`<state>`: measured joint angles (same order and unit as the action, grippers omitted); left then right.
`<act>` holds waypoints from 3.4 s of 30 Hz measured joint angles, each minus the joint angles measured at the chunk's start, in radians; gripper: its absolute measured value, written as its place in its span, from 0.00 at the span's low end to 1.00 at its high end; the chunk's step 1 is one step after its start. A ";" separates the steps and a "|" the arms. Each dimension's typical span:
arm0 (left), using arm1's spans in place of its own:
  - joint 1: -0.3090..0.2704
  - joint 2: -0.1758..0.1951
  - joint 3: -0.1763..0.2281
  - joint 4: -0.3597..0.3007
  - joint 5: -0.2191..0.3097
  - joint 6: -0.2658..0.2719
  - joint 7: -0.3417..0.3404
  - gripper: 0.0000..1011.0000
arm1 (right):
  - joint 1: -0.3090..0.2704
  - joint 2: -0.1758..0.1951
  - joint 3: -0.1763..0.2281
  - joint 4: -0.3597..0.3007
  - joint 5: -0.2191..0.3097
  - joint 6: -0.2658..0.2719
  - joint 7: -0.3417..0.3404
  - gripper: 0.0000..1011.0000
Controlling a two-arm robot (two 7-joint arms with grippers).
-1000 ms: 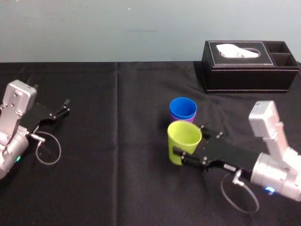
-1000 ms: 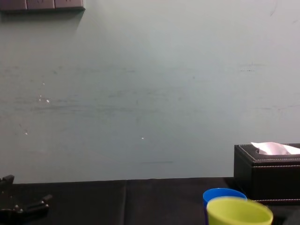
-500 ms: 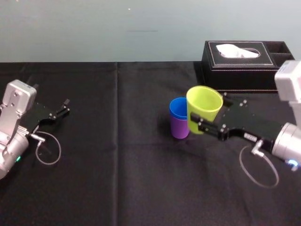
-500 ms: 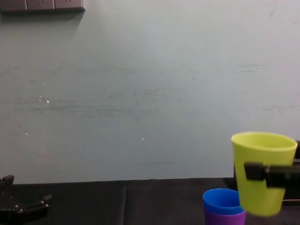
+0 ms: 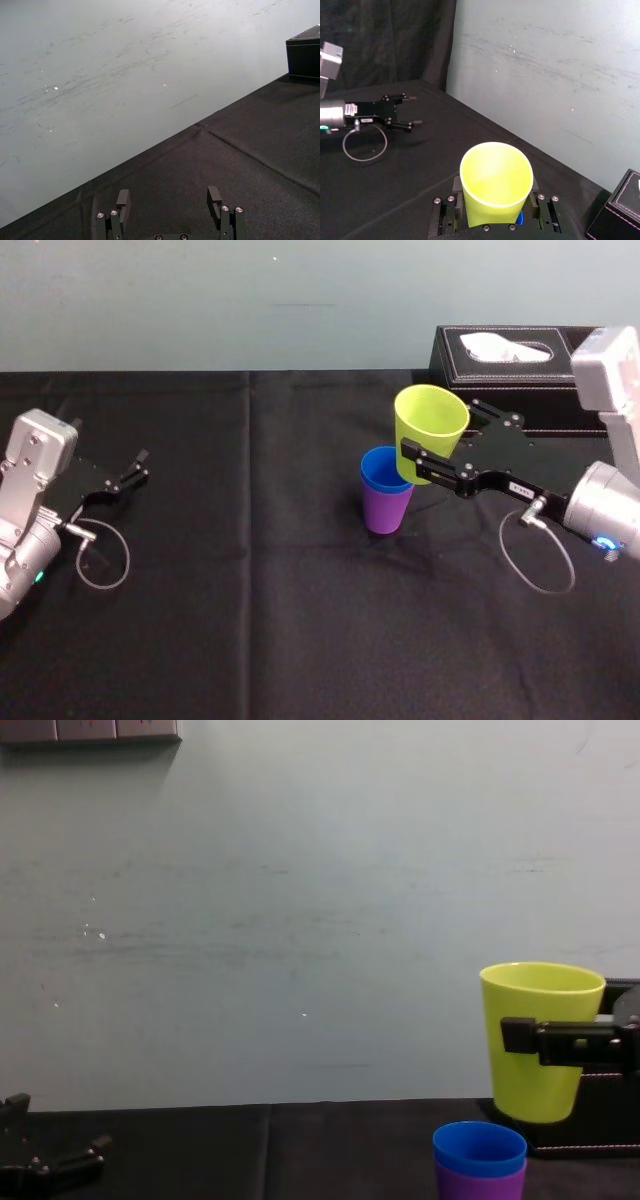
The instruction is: Stack the three plastic cups sequentially using one hand.
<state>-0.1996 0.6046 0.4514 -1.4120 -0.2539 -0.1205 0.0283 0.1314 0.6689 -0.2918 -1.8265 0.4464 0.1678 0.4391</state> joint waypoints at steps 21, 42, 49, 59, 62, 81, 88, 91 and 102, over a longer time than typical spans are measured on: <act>0.000 0.000 0.000 0.000 0.000 0.000 0.000 1.00 | 0.147 -0.080 -0.092 0.204 -0.035 -0.012 0.063 0.73; 0.000 0.000 0.000 0.000 0.000 0.000 0.000 1.00 | 0.221 -0.112 -0.139 0.316 -0.061 -0.026 0.088 0.72; 0.000 0.000 0.000 0.000 0.000 0.000 0.000 1.00 | 0.226 -0.128 -0.143 0.354 -0.060 -0.057 0.096 0.73; 0.000 0.000 0.000 0.000 0.000 0.000 0.000 1.00 | 0.222 -0.137 -0.138 0.370 -0.048 -0.079 0.103 0.73; 0.000 0.000 0.000 0.000 0.000 0.000 0.000 1.00 | 0.222 -0.136 -0.138 0.368 -0.048 -0.078 0.103 0.73; 0.000 0.000 0.000 0.000 0.000 0.000 0.000 1.00 | 0.221 -0.134 -0.138 0.363 -0.049 -0.072 0.100 0.99; 0.000 0.000 0.000 0.000 0.000 0.000 0.000 1.00 | 0.221 -0.133 -0.138 0.362 -0.050 -0.071 0.099 0.99; 0.000 0.000 0.000 0.000 0.000 0.000 0.000 1.00 | 0.221 -0.133 -0.138 0.362 -0.050 -0.071 0.099 0.99; 0.000 0.000 0.000 0.000 0.000 0.000 0.000 1.00 | 0.135 -0.097 -0.052 0.239 -0.050 -0.074 0.003 0.99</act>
<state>-0.1995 0.6047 0.4514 -1.4120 -0.2539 -0.1205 0.0283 0.2661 0.5715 -0.3433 -1.5870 0.3965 0.0935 0.4423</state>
